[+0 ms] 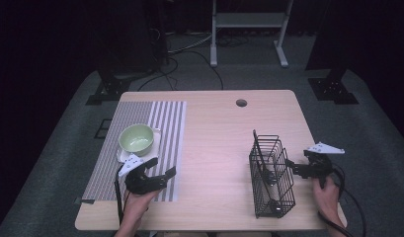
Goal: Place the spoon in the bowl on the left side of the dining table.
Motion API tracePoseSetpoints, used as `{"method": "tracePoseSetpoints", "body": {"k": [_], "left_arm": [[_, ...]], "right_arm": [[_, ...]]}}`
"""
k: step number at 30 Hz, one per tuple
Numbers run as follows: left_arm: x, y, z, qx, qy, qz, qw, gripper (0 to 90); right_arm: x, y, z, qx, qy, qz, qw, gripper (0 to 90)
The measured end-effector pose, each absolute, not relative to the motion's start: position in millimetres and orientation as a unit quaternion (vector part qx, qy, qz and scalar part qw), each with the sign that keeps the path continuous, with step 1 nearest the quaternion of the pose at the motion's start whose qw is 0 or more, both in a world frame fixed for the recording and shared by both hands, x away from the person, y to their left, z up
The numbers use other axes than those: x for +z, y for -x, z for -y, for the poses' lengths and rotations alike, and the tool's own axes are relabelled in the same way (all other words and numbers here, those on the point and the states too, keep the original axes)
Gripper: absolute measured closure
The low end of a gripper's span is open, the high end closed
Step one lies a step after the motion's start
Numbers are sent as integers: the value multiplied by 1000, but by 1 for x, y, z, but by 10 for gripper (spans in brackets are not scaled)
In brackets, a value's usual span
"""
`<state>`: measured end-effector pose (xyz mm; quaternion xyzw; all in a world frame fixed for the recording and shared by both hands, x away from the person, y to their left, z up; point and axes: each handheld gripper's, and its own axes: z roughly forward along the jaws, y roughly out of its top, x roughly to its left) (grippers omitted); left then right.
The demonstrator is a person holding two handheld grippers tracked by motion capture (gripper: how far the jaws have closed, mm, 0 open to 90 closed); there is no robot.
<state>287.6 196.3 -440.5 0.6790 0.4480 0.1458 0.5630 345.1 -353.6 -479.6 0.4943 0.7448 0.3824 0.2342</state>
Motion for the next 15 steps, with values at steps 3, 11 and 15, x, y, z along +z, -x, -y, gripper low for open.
{"method": "tracePoseSetpoints", "body": {"k": [3,11,15], "left_arm": [[-440,-287,-193,143,-680,-445,565,95],[-438,-287,-186,135,-682,-439,569,95],[-437,-287,-180,129,-688,-432,569,95]], "right_arm": [[-480,-345,354,383,-494,-745,234,124],[-480,-345,353,380,-496,-744,236,124],[-480,-345,353,379,-496,-745,236,123]]}}
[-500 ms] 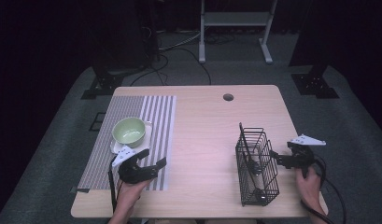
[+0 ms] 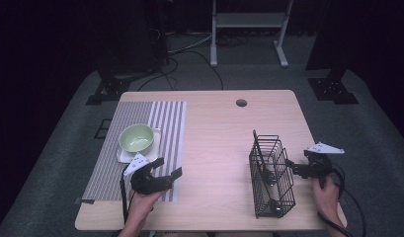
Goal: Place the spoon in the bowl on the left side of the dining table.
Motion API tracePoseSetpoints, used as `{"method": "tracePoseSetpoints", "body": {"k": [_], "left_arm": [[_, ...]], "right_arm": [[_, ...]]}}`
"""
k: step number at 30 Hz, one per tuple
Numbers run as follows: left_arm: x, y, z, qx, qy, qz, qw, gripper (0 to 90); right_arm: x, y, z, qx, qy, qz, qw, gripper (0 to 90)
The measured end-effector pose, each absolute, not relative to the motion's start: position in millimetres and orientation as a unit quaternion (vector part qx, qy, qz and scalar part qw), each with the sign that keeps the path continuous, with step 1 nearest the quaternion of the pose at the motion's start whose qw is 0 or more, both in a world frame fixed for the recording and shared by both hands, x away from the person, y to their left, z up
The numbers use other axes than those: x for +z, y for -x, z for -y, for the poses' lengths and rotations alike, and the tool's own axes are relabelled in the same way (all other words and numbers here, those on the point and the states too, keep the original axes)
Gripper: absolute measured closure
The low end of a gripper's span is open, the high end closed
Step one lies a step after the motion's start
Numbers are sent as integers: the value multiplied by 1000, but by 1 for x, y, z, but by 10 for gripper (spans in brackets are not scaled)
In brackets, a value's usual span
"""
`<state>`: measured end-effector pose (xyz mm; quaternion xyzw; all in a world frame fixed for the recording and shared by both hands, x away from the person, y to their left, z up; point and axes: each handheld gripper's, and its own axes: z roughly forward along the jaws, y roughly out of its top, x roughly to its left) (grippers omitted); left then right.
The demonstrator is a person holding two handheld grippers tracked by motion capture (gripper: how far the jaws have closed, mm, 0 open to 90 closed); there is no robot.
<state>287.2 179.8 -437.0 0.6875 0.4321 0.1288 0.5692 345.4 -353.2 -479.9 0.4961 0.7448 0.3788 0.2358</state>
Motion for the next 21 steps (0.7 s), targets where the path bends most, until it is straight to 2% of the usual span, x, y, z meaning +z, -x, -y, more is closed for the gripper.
{"method": "tracePoseSetpoints", "body": {"k": [21], "left_arm": [[-423,-291,-142,99,-709,-397,575,95]], "right_arm": [[-480,-345,354,381,-496,-744,234,124]]}}
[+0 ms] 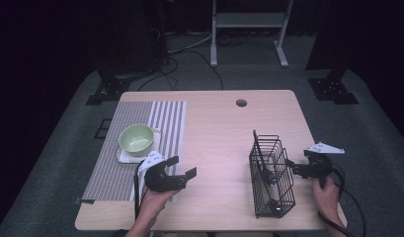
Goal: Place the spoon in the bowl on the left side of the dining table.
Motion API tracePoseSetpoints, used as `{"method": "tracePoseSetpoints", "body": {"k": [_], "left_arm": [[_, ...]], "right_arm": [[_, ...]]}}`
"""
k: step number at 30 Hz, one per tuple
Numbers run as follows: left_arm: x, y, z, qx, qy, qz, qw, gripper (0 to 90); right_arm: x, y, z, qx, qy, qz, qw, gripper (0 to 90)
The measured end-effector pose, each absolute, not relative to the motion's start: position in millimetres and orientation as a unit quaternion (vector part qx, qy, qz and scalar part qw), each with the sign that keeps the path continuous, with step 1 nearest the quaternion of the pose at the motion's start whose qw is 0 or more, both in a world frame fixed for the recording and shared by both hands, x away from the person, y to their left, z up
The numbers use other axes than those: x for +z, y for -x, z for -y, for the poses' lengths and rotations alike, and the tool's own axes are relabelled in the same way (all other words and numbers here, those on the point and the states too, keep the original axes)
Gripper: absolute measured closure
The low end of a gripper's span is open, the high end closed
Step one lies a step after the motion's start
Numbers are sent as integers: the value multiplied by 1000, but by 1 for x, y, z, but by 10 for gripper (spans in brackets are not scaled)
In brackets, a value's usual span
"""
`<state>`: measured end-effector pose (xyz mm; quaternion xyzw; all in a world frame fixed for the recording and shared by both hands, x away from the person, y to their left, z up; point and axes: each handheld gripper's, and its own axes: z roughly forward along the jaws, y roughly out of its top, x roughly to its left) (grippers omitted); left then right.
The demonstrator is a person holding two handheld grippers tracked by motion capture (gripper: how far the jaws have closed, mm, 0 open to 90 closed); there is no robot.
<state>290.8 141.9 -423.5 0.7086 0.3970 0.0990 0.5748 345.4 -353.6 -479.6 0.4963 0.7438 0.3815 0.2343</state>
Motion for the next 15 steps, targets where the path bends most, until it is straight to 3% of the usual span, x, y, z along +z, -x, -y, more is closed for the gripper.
{"method": "tracePoseSetpoints", "body": {"k": [15], "left_arm": [[-415,-290,-113,83,-722,-369,579,95]], "right_arm": [[-479,-345,354,383,-497,-743,235,124]]}}
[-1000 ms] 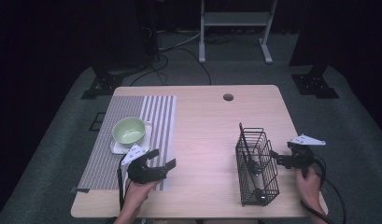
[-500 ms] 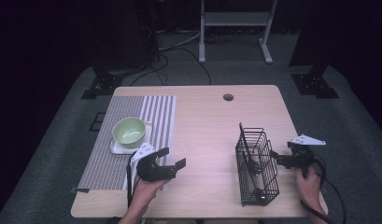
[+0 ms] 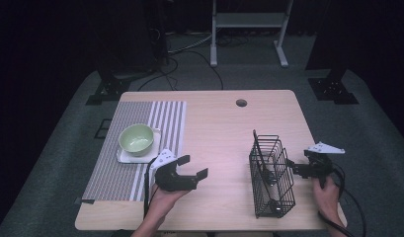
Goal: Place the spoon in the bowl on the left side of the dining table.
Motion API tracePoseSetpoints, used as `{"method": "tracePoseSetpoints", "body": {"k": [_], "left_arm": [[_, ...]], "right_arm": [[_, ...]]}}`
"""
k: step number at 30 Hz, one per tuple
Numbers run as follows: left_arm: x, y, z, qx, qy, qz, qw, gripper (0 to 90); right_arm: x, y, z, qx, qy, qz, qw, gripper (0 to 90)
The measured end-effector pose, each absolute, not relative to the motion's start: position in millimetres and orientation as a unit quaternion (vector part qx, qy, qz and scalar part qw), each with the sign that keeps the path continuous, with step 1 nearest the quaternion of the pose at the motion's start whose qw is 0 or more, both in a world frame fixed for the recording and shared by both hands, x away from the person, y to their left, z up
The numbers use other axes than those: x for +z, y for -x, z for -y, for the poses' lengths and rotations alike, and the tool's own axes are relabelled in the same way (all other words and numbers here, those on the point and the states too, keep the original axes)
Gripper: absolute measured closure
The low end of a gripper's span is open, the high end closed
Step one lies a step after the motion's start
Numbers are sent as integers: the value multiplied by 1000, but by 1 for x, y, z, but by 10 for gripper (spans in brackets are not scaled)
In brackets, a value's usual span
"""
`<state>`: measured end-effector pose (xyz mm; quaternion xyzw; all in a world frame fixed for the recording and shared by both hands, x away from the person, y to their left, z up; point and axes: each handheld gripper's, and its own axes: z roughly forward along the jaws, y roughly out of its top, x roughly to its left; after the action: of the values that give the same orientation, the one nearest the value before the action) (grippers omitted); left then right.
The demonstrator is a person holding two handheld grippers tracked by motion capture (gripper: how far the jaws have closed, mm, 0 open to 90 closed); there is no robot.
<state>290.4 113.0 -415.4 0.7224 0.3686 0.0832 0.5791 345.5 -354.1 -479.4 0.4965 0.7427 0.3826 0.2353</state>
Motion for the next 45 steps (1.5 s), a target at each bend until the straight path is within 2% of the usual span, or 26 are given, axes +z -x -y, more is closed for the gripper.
{"method": "tracePoseSetpoints", "body": {"k": [11,45], "left_arm": [[-410,-289,-84,64,-733,-341,585,95],[-402,-282,-31,23,-744,-296,598,97]], "right_arm": [[-479,-345,354,382,-496,-743,235,124],[-480,-346,353,380,-496,-745,236,124]]}}
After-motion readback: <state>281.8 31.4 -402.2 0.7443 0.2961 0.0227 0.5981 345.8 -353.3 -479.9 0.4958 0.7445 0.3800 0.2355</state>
